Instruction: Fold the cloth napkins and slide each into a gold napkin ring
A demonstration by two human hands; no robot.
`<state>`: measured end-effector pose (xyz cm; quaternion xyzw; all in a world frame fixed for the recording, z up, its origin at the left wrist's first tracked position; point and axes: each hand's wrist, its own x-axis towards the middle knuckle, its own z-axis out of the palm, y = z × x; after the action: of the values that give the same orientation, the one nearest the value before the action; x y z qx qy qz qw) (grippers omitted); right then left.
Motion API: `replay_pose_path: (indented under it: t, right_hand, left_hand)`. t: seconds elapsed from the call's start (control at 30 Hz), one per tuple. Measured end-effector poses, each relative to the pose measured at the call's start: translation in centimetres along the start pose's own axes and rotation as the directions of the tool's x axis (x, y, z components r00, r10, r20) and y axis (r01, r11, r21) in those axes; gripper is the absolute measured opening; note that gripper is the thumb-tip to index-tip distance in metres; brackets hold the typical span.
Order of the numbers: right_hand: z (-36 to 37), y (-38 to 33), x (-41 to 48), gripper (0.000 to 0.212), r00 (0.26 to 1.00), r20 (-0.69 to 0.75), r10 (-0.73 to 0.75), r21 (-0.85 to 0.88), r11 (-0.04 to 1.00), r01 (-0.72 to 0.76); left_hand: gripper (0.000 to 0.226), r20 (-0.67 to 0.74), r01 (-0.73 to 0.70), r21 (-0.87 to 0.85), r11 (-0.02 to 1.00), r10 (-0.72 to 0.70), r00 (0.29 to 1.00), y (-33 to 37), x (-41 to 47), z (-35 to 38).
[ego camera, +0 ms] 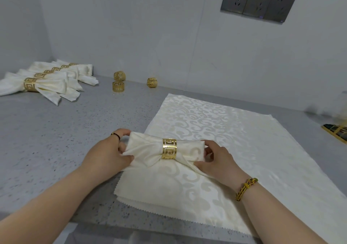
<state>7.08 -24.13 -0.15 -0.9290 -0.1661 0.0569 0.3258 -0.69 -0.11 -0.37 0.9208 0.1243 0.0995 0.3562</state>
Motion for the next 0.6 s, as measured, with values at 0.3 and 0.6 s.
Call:
replay_pose_path:
  t: [0.3,0.6]
  right_hand:
    - [-0.5,-1.3,0.2,0.013,0.995,0.012,0.102,0.458,0.884,-0.096]
    - [1.4,-2.5,1.2,0.033,0.980,0.000,0.201,0.827,0.550,-0.113]
  left_hand:
    - [0.043,0.080,0.081,-0.130,0.988,-0.071,0.994,1.5,0.3,-1.0]
    - [0.047,0.006,0.010,-0.190,0.982,-0.009,1.000,0.7,0.7,0.1]
